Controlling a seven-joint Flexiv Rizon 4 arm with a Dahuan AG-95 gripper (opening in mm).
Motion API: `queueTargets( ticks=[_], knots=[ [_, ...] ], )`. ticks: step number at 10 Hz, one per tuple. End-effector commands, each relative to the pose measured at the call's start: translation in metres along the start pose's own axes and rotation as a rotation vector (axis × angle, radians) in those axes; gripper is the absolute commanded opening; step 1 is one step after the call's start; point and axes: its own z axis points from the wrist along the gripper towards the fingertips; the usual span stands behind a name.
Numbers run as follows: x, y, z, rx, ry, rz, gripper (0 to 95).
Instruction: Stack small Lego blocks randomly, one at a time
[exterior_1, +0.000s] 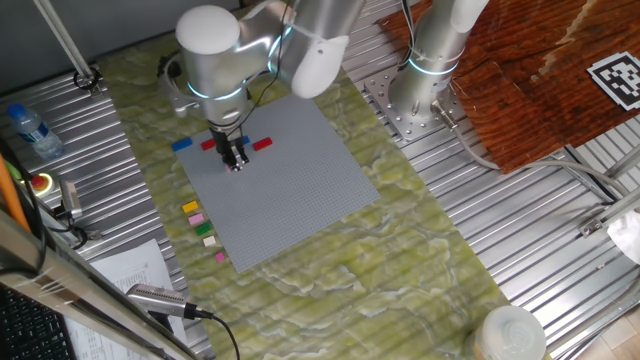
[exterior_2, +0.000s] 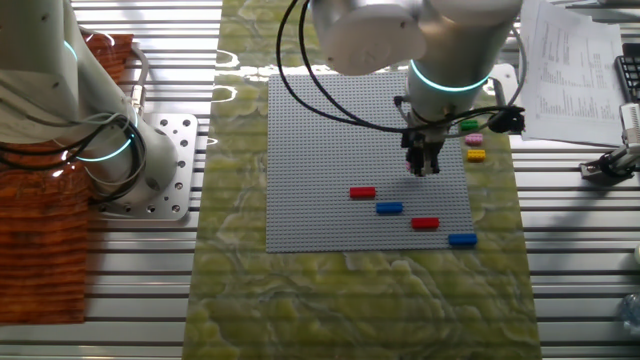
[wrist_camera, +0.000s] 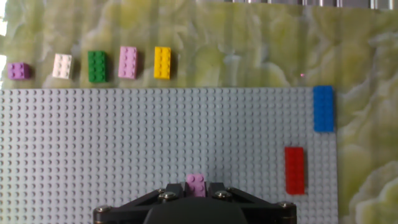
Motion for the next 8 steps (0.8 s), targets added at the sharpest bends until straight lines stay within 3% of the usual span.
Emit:
queueTargets(
  ticks=[1,5,7,8],
  knots=[
    [-0.001,0.0,0.002,-0.002,-0.053,-0.008,0.0],
    [-0.001,0.0,0.002,-0.01,-0.026,0.014,0.0],
    [-0.001,0.0,0.002,-0.011,-0.021,-0.03,0.0],
    [0.011,-0.001,0.005,-0.014,-0.008,-0.061,0.0]
  ],
)
